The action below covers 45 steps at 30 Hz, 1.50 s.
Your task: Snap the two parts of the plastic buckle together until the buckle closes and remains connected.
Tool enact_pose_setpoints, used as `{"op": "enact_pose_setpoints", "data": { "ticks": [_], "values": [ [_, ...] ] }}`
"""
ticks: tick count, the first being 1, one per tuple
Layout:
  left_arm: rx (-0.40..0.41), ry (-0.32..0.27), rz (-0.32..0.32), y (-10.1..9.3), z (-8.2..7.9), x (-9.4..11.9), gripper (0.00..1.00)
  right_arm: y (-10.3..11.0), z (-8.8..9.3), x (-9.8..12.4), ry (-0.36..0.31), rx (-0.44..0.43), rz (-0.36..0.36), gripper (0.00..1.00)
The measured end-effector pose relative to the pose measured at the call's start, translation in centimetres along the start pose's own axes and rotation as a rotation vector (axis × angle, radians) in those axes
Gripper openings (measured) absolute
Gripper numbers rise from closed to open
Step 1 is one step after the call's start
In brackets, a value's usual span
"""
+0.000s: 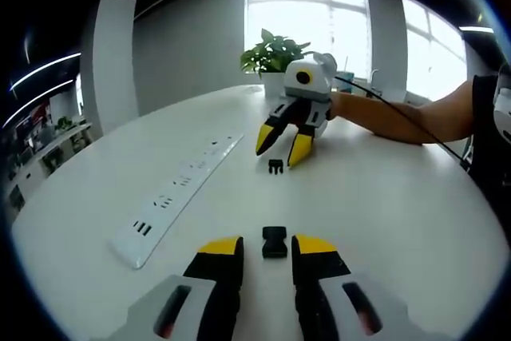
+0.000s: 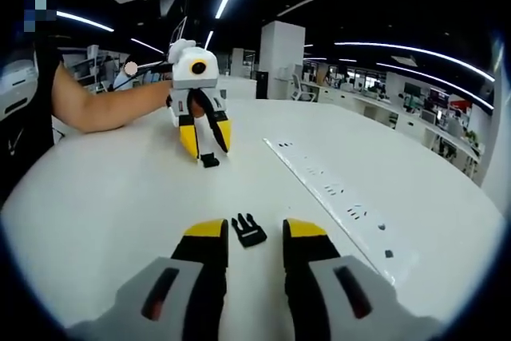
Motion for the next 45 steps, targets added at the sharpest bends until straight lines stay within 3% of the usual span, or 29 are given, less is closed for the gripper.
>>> {"op": "enact_pose_setpoints", "data": {
  "ticks": [22,45],
  "values": [
    [0.01,0.012,0.007,-0.23,0.12,-0.03,0.24,0.52,0.36,-0.1,0.022,-0.041,-0.052,0.17],
    [0.024,0.022,0.029,-0.53,0.44,-0.27,0.21,0.47,0.52,-0.35,0.009,-0.04,-0.043,0.18]
  ]
}}
Point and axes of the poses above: the point that each gripper's makers call its tool centre point, and the gripper's own axes: x roughly backward along the fingers, y roughly to its left, z roughly out of its underside, the point moved 7 cm from there along x, roughly backward along the fingers, and after that the axes turned 11 degrees about -z, right-handed, at the moved point
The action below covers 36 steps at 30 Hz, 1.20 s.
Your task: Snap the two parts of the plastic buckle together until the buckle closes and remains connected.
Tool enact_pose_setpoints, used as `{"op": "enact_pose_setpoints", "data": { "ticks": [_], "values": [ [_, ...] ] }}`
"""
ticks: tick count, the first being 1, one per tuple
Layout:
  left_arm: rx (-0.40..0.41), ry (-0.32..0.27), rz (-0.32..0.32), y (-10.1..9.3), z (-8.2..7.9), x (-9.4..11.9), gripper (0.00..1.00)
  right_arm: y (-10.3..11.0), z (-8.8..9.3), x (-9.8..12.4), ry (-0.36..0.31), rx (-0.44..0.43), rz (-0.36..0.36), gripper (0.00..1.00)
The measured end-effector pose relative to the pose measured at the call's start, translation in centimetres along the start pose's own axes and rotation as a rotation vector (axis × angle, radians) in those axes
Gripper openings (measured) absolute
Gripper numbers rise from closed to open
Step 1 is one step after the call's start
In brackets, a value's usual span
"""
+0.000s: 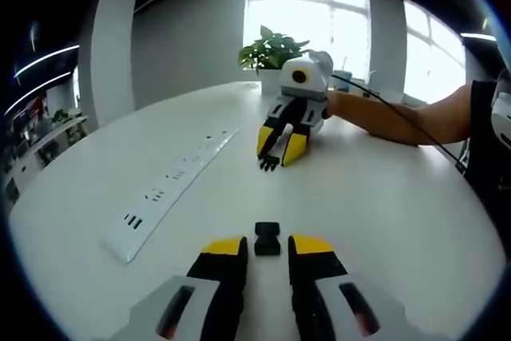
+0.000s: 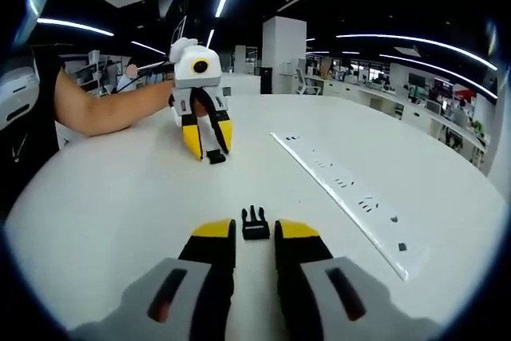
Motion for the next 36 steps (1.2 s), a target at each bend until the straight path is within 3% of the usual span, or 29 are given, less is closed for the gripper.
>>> {"op": "enact_pose_setpoints", "data": {
  "ticks": [36],
  "values": [
    [0.01,-0.087,0.031,-0.09,0.49,-0.15,0.13,-0.05,-0.06,-0.35,-0.032,0.029,-0.006,0.17]
  ]
}}
Point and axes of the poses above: the point that each gripper's makers call its tool centre point, and the gripper's own axes: x roughly backward along the fingers, y roughly to its left, z roughly out of its underside, the point moved 7 cm from there along x, roughly backward along the fingers, and after that the axes turned 11 degrees about -z, right-handed, at the moved point
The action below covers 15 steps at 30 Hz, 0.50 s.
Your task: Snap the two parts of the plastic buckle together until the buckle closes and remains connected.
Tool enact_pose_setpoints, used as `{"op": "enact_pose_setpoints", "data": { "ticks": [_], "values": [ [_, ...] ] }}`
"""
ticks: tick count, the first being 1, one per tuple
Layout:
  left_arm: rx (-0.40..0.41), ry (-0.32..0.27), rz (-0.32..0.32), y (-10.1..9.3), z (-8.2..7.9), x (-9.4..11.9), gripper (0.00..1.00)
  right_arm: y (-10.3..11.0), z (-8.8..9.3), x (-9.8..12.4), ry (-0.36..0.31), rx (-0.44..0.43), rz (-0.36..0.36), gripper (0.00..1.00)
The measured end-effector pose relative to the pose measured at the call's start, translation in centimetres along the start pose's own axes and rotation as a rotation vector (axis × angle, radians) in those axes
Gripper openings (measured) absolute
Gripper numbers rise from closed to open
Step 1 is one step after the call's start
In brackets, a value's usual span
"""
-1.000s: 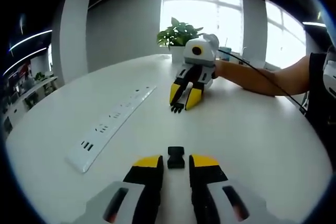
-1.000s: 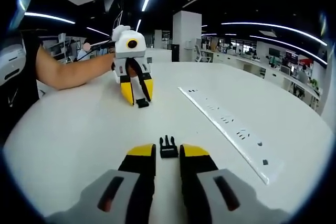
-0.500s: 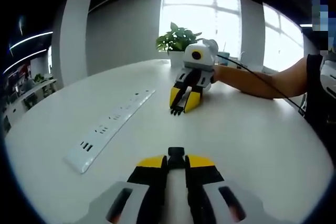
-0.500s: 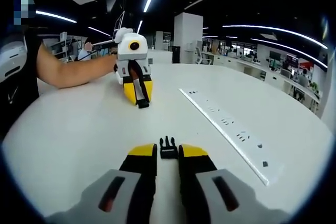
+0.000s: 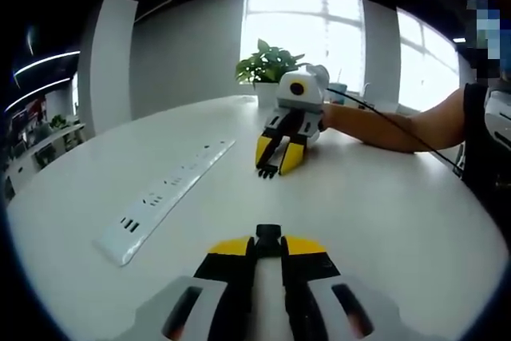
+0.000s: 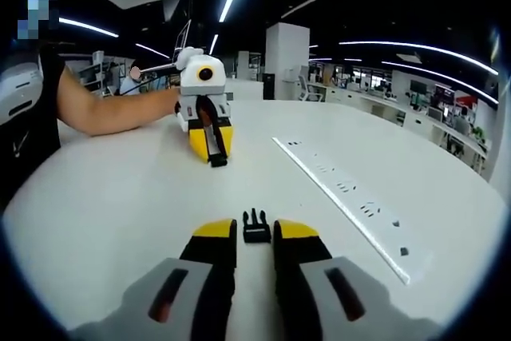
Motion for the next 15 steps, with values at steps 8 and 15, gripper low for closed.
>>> {"op": "enact_pose_setpoints", "data": {
  "ticks": [8,15],
  "values": [
    [-0.007,-0.005,0.007,-0.05,0.01,-0.06,0.13,0.06,-0.05,-0.21,-0.005,-0.002,-0.011,0.14],
    [-0.005,-0.009,0.016,-0.15,0.04,0.0,0.12,0.14,-0.09,-0.29,-0.006,0.003,-0.013,0.12]
  ]
}}
Point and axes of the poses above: the point that each gripper's makers call its tool centre point, and the gripper's own axes: x roughly backward along the fingers, y roughly to its left, z roughly out of its underside, the point moved 7 cm from there along x, roughly backward along the fingers, and after that the axes turned 11 degrees about -z, right-handed, at the moved point
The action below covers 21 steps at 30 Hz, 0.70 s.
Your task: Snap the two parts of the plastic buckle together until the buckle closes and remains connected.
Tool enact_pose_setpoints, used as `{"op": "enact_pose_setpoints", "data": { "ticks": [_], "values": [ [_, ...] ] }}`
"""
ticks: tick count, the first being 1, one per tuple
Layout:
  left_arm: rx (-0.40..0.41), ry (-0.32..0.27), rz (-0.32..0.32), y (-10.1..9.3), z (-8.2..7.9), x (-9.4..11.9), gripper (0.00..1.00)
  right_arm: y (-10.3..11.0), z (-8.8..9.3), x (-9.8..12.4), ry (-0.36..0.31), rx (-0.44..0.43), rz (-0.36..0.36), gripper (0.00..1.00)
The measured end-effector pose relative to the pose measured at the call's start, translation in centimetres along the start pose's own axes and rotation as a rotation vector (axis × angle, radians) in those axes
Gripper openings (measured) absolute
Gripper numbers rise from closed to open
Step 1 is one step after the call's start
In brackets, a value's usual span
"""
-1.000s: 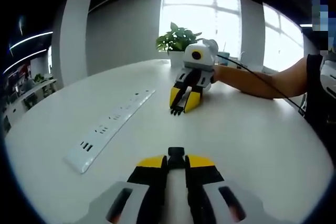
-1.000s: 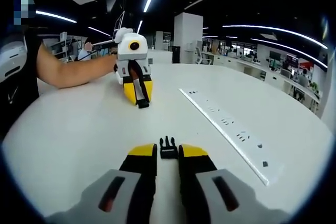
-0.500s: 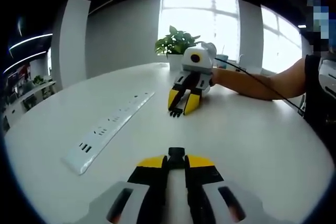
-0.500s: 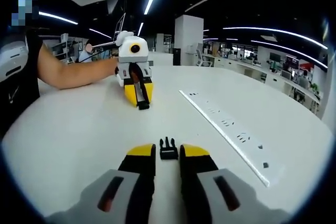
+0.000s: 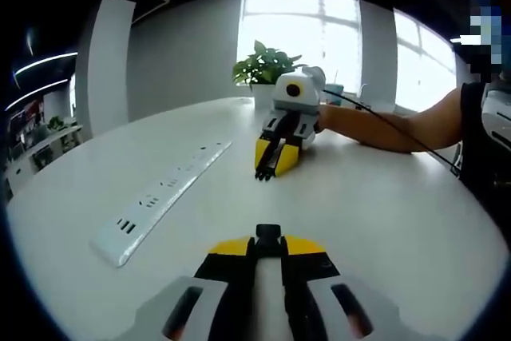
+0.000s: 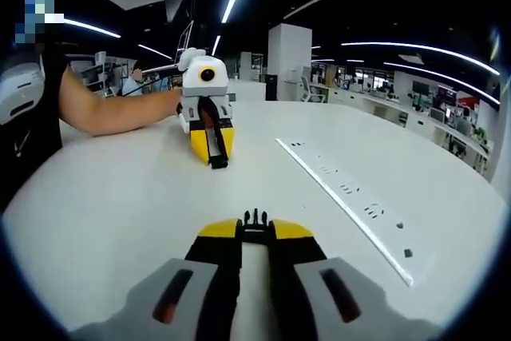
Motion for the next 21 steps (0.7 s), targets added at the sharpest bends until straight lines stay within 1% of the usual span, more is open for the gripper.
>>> {"op": "enact_pose_setpoints", "data": {
  "ticks": [9,17,21],
  "values": [
    [0.011,-0.001,-0.003,0.19,-0.03,-0.04,0.12,0.14,0.06,0.05,0.001,0.006,0.007,0.12],
    [0.014,0.001,-0.033,0.53,-0.11,0.14,0.11,0.07,0.13,0.19,0.001,-0.007,0.014,0.11],
    [0.013,-0.005,-0.032,0.38,-0.33,0.39,0.11,0.12,0.11,0.2,0.005,-0.006,0.016,0.11]
  ]
}}
Point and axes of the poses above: the point that each gripper's makers call its tool centre point, and the gripper's own axes: x roughly backward along the fingers, y roughly to its left, z roughly out of its underside, the point moved 7 cm from there along x, roughly backward along the fingers, and after that the axes turned 11 degrees about -z, right-handed, at the moved point
